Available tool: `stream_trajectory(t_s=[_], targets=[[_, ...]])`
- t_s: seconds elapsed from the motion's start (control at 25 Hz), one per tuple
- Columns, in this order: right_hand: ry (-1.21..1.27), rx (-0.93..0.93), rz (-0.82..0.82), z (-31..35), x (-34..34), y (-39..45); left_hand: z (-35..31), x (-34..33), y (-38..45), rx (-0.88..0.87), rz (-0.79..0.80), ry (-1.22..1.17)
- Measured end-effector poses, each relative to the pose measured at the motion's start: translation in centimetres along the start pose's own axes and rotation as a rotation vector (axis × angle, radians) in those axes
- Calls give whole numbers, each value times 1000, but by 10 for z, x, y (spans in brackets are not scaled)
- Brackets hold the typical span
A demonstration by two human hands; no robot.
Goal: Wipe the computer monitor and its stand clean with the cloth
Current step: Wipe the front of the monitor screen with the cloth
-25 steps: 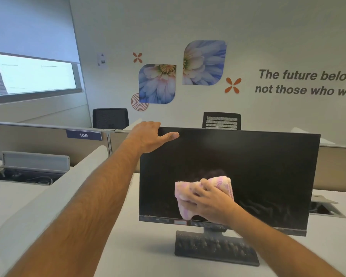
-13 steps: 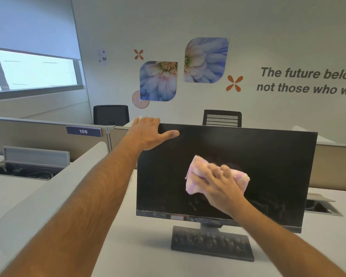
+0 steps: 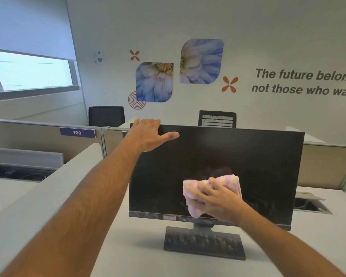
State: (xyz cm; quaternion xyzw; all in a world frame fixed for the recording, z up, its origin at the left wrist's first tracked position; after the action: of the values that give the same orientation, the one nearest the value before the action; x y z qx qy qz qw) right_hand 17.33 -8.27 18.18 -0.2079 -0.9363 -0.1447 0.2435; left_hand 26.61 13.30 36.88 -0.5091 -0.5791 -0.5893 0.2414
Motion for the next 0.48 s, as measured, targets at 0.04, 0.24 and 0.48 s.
stream_trajectory(t_s=[0.04, 0.24, 0.48], targets=[[-19, 46, 16, 0, 1, -4, -1, -1, 0, -2, 2, 4], [91, -385, -38, -48, 6, -7, -6, -5, 2, 0, 20, 18], [13, -143, 0, -30, -8, -14, -14, -8, 2, 12, 62, 29]])
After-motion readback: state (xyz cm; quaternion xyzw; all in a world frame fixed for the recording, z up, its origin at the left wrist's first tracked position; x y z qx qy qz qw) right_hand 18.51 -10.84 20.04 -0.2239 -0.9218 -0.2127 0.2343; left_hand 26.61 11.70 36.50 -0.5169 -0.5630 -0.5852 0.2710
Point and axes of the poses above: each hand's wrist, its own y-axis towards the middle knuckle, its own x-axis out of the back of the hand, z = x × y, the point moved 7 cm from there along y, towards the middle knuckle, and after that the axes turned 9 degrees about -y, right-handed, at the moved point
